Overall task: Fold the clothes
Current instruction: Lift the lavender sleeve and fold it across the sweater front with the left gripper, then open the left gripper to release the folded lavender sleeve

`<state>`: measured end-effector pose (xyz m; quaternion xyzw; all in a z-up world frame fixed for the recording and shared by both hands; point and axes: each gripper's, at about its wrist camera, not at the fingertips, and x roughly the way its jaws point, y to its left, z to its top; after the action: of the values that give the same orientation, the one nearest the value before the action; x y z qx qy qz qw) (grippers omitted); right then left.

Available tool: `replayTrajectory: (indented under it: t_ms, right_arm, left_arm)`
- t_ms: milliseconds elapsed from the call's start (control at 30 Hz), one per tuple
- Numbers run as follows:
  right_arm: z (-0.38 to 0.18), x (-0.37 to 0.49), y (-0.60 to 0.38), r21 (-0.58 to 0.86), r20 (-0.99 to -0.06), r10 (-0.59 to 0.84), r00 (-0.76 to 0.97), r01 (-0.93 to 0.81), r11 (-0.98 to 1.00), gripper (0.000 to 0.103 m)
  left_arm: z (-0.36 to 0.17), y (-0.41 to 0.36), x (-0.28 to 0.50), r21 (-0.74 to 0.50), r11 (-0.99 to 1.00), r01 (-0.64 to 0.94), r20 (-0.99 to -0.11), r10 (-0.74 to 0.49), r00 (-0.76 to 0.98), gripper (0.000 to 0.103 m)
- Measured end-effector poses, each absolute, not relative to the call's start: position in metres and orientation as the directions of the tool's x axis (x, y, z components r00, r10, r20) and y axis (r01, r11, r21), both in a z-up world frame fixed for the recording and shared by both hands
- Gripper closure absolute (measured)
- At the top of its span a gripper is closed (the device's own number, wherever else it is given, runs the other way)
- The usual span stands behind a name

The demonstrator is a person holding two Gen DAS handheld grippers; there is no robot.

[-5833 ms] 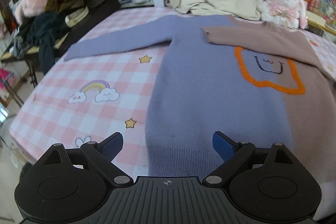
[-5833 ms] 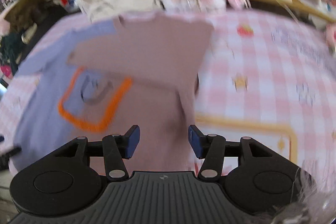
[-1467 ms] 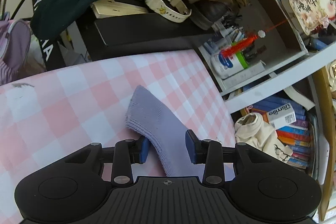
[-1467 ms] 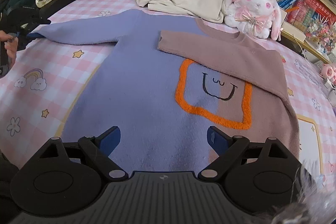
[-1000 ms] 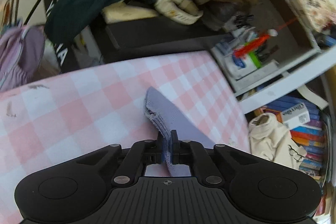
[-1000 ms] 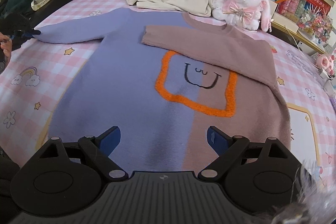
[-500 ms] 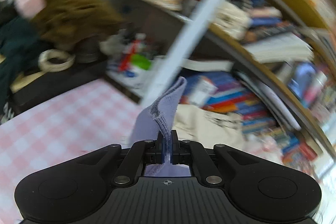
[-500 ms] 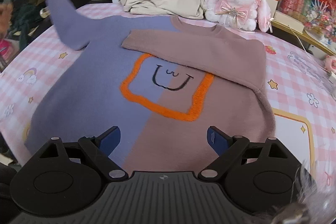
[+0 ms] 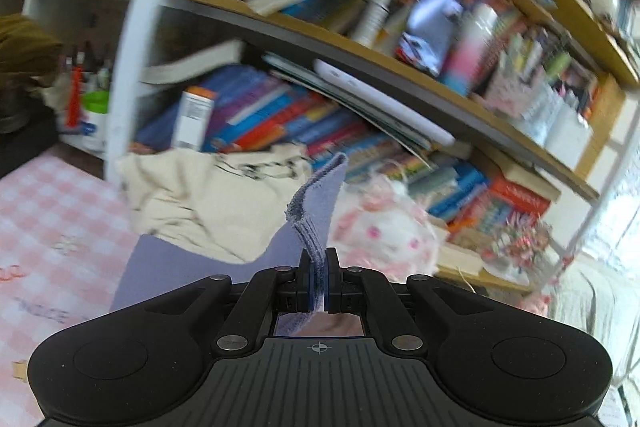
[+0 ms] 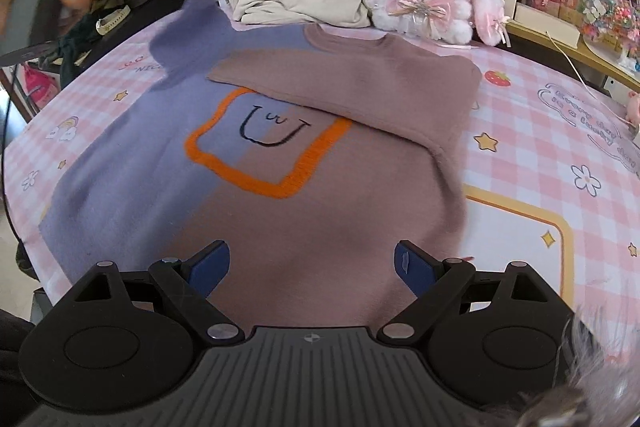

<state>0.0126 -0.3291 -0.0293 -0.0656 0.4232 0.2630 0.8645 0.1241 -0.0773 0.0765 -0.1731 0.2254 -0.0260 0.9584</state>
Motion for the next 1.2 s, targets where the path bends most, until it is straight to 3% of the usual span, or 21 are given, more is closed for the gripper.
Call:
replayTrajectory:
  t_ms: [767,867,900,967,1133,1200]
  right_arm:
    - [-0.034,0.012,-0.377,0.159,-0.769,0.422,0.481,-0.496,0.854,0.013]
    - [-0.034,0.011,-0.376,0.16,-0.769,0.424,0.479,-0.498,0.852,0.013]
    - [-0.035,0.01,-0.375,0.161,-0.769,0.424,0.478,-0.497,0.853,0.013]
    - [-0.035,0.01,-0.375,0.166,-0.77,0.427,0.475,-0.497,0.852,0.013]
    - [-0.034,0.007,-0.368,0.172,-0.763,0.438,0.475,-0.505,0.846,0.013]
    - [-0.033,0.006,-0.365,0.178,-0.759,0.442,0.478,-0.501,0.847,0.013]
  left_arm:
    - [0.013,-0.176,0.169,-0.239,0.971,-0.026,-0.619,-0.131,0.774,0.097]
    - [0.016,-0.185,0.168,-0.238,0.971,0.005,-0.624,-0.157,0.765,0.081]
    - [0.019,-0.188,0.165,-0.242,0.97,0.024,-0.616,-0.173,0.769,0.062]
    - [0.028,-0.19,0.152,-0.233,0.971,0.045,-0.576,-0.175,0.799,0.033]
    - [0.045,-0.163,0.105,-0.205,0.977,0.056,-0.496,-0.153,0.855,0.029]
    - [0.043,-0.143,0.082,-0.167,0.986,0.014,-0.518,-0.099,0.849,0.029]
